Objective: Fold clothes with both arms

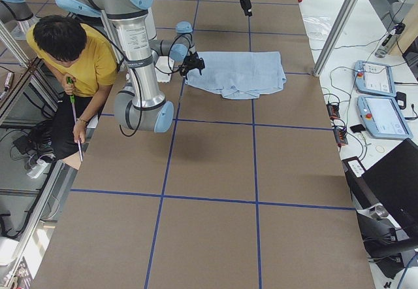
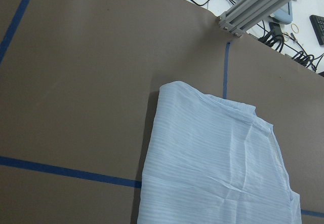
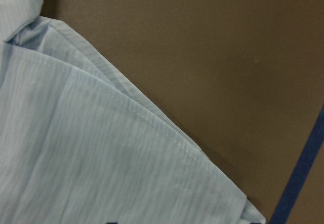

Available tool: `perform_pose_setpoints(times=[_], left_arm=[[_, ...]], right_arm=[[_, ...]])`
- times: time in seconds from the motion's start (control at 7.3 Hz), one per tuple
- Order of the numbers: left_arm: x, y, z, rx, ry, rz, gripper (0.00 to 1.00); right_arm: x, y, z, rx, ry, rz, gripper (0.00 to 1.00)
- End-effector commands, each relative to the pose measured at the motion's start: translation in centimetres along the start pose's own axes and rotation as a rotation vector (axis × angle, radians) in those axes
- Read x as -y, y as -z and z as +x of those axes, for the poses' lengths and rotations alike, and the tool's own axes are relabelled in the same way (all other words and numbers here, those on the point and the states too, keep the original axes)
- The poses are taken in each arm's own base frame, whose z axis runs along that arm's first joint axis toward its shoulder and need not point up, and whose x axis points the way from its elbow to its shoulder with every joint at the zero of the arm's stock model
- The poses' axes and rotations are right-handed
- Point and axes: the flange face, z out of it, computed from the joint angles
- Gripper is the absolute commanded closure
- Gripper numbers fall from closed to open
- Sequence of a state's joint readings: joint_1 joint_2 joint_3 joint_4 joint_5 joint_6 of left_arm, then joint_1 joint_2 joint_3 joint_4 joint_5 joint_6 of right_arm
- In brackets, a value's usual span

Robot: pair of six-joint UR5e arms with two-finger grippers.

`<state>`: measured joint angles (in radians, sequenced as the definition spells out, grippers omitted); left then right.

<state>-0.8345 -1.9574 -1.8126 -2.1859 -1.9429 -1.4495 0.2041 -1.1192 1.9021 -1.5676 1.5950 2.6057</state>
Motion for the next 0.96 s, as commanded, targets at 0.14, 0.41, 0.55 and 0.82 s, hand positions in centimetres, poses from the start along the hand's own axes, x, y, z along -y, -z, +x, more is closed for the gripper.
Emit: perform_pose_setpoints(times=[0.14, 0.41, 0.55, 0.82], left_arm=[[0.0, 0.1, 0.2, -0.003, 0.000, 0.003, 0.03], [0.0, 0.1, 0.1, -0.002, 0.001, 0.003, 0.03], [0.0, 0.1, 0.1, -0.002, 0.001, 0.003, 0.03], [-0.1, 0.3, 0.3, -0.006, -0.001, 0.003, 0.03]], right_arm=[[-0.6, -0.8, 1.6, 0.010, -0.033, -0.020, 0.11], [-0.8, -1.3, 1.9, 0.008, -0.024, -0.011, 0.12], [-0.8, -1.3, 2.0, 0.005, -0.021, -0.012, 0.13], [-0.1, -1.8, 2.2, 0.000, -0.013, 0.003, 0.15]])
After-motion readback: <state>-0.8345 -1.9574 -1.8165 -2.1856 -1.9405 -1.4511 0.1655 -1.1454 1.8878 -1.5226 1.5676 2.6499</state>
